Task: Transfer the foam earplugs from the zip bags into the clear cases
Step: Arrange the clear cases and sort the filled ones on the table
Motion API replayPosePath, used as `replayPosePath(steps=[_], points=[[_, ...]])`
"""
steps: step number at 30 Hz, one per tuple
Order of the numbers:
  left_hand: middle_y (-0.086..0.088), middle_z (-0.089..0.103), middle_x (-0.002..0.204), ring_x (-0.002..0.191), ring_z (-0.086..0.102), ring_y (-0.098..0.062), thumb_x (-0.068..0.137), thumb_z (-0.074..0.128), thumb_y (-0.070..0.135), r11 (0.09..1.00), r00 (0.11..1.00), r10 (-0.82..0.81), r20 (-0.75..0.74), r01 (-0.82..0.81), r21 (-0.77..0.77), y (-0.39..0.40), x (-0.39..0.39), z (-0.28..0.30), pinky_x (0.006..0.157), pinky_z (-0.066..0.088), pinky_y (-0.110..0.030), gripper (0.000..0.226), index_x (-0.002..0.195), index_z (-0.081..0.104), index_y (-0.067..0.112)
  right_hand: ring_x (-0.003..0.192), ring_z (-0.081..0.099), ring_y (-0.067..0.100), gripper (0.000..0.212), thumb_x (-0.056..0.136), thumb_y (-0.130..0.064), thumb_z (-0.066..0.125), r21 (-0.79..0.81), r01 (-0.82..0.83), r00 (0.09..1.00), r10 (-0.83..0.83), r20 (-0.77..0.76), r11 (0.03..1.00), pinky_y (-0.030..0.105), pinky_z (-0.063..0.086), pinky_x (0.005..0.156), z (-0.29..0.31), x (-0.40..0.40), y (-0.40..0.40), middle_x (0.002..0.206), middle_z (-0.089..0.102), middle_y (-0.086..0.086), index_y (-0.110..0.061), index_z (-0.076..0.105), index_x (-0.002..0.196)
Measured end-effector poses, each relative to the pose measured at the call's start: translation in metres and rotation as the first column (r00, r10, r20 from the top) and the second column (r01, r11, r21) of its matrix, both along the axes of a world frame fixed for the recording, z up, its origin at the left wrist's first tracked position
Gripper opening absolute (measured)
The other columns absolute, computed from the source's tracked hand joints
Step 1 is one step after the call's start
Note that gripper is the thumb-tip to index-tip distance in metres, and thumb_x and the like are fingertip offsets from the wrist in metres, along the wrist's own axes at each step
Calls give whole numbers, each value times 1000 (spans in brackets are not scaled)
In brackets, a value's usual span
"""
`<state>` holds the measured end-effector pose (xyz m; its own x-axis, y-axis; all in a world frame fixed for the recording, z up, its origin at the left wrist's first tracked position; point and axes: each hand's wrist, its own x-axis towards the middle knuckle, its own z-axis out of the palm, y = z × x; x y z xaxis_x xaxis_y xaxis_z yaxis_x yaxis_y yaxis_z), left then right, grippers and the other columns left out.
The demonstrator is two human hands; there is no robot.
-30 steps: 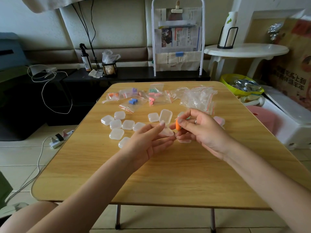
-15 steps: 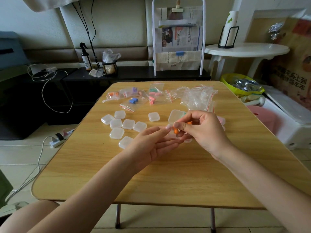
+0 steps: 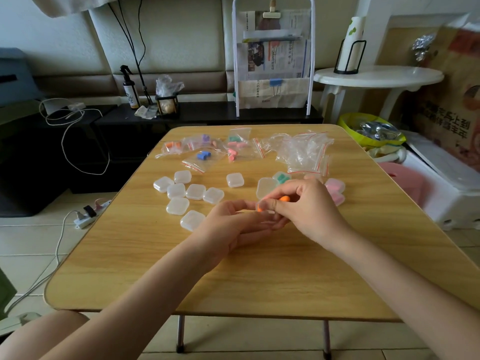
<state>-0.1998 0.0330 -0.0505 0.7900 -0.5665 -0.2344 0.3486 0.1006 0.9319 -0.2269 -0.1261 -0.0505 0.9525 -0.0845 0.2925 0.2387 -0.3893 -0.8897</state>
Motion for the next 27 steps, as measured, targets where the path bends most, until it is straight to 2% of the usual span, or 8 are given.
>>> replayPosePath(steps=[3, 5, 8, 11, 14, 17, 22, 27], points=[[-23, 71, 95, 86, 72, -22, 86, 63, -1, 995, 993, 96, -65, -95, 16, 2, 7, 0, 70, 59, -23, 30, 113, 57, -12, 43, 59, 14, 7, 85, -4, 67, 184, -4, 997, 18, -71, 983, 24, 52, 43, 8, 2, -7, 60, 61, 13, -6, 72, 82], [-25, 70, 96, 85, 72, -23, 90, 59, 0, 985, 981, 174, -91, -175, -7, 6, 13, 1, 68, 59, -23, 30, 117, 54, -13, 42, 55, 11, 16, 93, -4, 58, 250, 142, 988, -119, -102, 958, 21, 47, 38, 8, 6, -16, 67, 59, 10, -11, 70, 85], [-23, 71, 92, 83, 73, -25, 93, 55, 3, 959, 959, 284, -27, -284, 4, 10, 16, 3, 63, 59, -24, 24, 116, 50, -3, 47, 48, 12, 29, 102, -14, 40, 42, 433, 894, -422, -153, 901, 20, 37, 35, 1, 10, -33, 70, 54, 2, -20, 65, 88], [-19, 71, 85, 73, 73, -26, 96, 52, 6, 917, 915, 373, 156, -389, 89, 9, 13, 2, 62, 60, -30, 17, 97, 37, 15, 56, 51, 10, 28, 100, -13, 35, -115, 509, 843, -521, -136, 853, 27, 44, 46, 4, 12, -45, 83, 61, -3, -20, 60, 91], [-16, 70, 85, 69, 72, -26, 97, 47, 5, 913, 887, 336, 318, -389, 123, 9, 11, 2, 61, 60, -31, 18, 91, 35, 17, 75, 54, 19, 20, 97, -16, 38, -296, 434, 849, -496, -183, 851, 34, 48, 71, 13, 13, -56, 96, 64, -3, -16, 58, 95], [-14, 71, 86, 69, 72, -27, 96, 47, 3, 923, 883, 289, 371, -359, 136, 9, 10, 3, 62, 59, -32, 13, 94, 43, 15, 92, 49, 22, 18, 94, -30, 49, -589, 243, 801, -501, -326, 771, 30, 35, 73, 23, 6, -71, 97, 54, -1, -16, 50, 105], [-14, 71, 85, 69, 72, -26, 94, 50, 2, 927, 886, 266, 380, -344, 152, 6, 8, 2, 64, 60, -33, 9, 100, 47, 7, 100, 51, 20, 61, 75, -50, 73, -659, 36, 675, -504, -538, 751, 30, 39, 74, 32, -4, -88, 109, 51, 0, -17, 46, 119], [-12, 72, 87, 69, 73, -22, 95, 51, 5, 926, 893, 250, 374, -333, 178, 3, 6, 0, 64, 60, -30, 8, 101, 50, 9, 76, 45, 4, 45, 80, -37, 73, -621, 20, 769, -409, -492, 784, 19, 32, 58, 29, -5, -85, 85, 43, -15, -21, 48, 114]])
